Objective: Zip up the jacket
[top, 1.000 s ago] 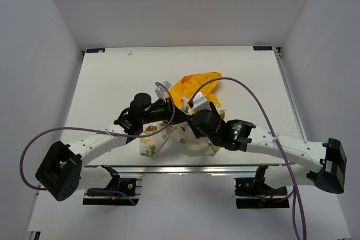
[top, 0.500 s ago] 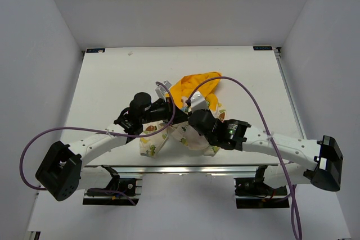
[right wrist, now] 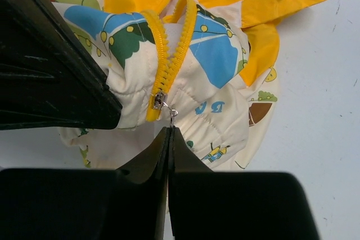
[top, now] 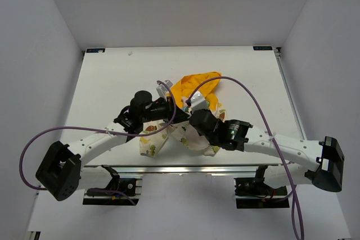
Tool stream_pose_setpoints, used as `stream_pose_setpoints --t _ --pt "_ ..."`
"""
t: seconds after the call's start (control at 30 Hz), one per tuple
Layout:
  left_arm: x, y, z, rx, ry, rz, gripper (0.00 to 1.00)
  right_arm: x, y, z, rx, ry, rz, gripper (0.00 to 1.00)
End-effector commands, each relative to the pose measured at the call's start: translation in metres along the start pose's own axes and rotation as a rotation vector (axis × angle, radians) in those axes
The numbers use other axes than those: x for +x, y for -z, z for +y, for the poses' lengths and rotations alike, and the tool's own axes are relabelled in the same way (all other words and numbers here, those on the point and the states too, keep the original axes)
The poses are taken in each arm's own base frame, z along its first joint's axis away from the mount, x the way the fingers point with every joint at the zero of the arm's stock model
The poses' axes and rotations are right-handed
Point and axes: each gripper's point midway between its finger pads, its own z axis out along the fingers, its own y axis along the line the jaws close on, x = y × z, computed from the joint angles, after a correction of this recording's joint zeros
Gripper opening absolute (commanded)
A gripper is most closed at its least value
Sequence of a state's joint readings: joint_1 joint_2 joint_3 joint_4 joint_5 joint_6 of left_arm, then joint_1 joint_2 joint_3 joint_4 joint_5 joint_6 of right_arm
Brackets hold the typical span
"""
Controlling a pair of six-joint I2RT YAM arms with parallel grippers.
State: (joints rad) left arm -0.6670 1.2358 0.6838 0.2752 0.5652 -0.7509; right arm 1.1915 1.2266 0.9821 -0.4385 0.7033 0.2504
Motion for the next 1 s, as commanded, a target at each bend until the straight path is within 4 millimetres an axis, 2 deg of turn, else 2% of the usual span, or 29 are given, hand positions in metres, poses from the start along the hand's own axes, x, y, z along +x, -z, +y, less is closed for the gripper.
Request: stream_pose_setpoints --t 0.0,0.37,0.53,0.63,0.8,0.93,0.97 --pt "-0.011 0.0 -0.011 0.016 -0.048 -0.007 0.0 -0.029 0.014 -0.001 -0.029 -0.049 -0.078 0.0" --pt "0.003 0.005 -0.001 -0.044 -0.035 0.05 0.0 -0.053 0.009 -0.001 -0.003 -0.003 -0.146 0.0" --pt "0.013 0.008 0.005 -0.066 -0.019 0.088 0.0 -0.075 0.009 -0.004 -0.007 0.051 -0.181 0.0" --pt "0.019 0.009 0.006 -0.073 -0.013 0.116 0.0 -0.08 0.004 -0.008 0.008 0.083 -0.161 0.0" --pt "0.026 0.013 0.007 -0.1 -0.022 0.143 0.0 -0.077 -0.012 -0.014 0.016 0.096 -0.106 0.0" --pt "0.031 0.018 0.008 -0.125 -0.027 0.164 0.0 -0.079 -0.017 -0.008 -0.048 0.096 -0.097 0.0" --pt "0.027 0.018 0.009 -0.141 -0.036 0.154 0.0 -0.079 -0.016 -0.004 -0.075 0.13 -0.095 0.0"
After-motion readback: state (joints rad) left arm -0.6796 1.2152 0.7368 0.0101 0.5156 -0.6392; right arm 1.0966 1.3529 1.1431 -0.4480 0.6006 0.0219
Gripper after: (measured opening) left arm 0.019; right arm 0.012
